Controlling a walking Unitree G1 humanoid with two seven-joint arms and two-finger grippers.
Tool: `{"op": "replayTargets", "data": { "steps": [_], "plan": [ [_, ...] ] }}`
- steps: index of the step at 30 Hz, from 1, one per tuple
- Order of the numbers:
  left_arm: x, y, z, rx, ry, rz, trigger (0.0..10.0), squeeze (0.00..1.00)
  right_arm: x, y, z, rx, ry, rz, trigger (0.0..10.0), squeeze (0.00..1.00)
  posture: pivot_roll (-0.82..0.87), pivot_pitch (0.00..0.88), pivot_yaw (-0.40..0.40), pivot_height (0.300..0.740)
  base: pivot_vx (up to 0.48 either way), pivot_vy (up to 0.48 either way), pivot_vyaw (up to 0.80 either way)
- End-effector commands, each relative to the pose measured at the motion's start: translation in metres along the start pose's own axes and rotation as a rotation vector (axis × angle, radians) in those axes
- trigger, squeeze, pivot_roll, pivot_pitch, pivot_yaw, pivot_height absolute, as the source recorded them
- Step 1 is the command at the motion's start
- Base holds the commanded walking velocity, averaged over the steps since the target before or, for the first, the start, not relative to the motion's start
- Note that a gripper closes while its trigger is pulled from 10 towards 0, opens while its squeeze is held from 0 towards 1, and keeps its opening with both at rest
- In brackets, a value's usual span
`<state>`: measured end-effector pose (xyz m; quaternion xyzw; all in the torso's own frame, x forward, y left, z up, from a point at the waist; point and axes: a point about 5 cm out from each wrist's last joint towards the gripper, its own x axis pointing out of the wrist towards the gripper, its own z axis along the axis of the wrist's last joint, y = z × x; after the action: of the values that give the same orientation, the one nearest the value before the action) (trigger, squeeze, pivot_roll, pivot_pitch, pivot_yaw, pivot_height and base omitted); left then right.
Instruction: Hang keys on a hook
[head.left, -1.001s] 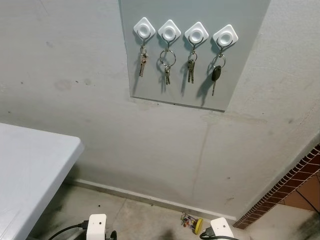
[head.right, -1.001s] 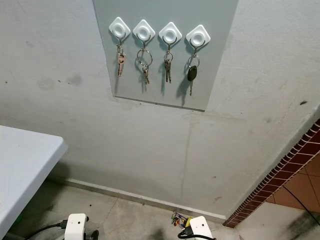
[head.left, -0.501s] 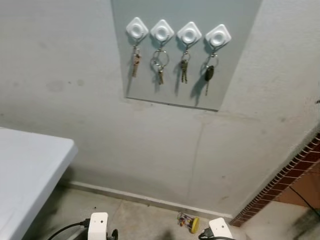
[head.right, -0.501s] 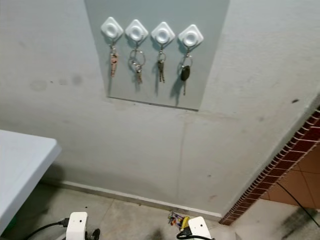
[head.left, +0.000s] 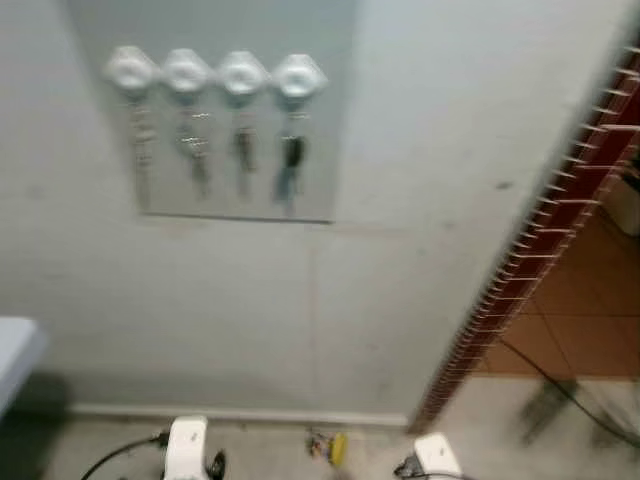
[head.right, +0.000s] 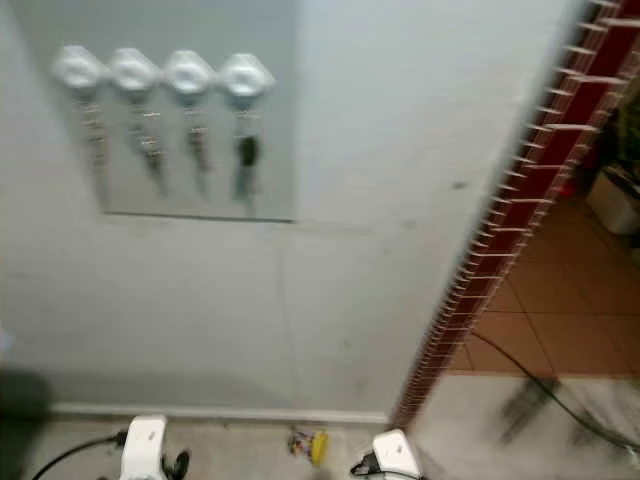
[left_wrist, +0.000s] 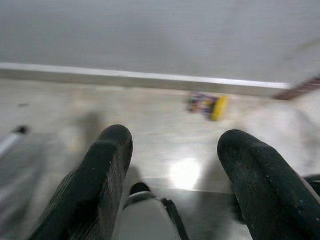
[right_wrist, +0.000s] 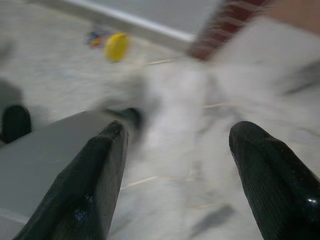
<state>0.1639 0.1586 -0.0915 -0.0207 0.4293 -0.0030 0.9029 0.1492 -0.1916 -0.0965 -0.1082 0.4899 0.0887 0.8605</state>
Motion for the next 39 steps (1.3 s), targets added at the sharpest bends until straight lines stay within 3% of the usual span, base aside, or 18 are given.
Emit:
{"op": "replayTargets", "data": {
  "steps": [1, 10, 28, 39],
  "plan": [
    [-0.0026, 0.0188, -0.0029, 0.016, 0.014, 0.046, 10.0, 0.00, 0.0025, 0.0111, 0.0070, 0.012, -0.021, 0.024, 10.0, 0.00, -0.10, 0.000, 0.001, 0.740, 0.000, -0.319, 0.00],
    [-0.0029, 0.0199, -0.0035, 0.012, 0.015, 0.050, 10.0, 0.00, 0.0026, 0.0113, 0.0075, 0.016, -0.025, 0.027, 10.0, 0.00, -0.10, 0.000, 0.002, 0.740, 0.000, -0.319, 0.00],
    [-0.0032, 0.0226, -0.0047, -0.034, 0.024, 0.063, 10.0, 0.00, 0.0028, 0.0108, 0.0075, 0.027, -0.016, 0.023, 10.0, 0.00, -0.10, 0.000, 0.002, 0.740, 0.000, 0.000, 0.00],
    [-0.0032, 0.0231, -0.0051, -0.045, 0.028, 0.067, 10.0, 0.00, 0.0032, 0.0100, 0.0093, 0.040, -0.019, 0.020, 10.0, 0.00, -0.10, 0.000, 0.001, 0.740, 0.000, 0.343, 0.00]
  ]
}}
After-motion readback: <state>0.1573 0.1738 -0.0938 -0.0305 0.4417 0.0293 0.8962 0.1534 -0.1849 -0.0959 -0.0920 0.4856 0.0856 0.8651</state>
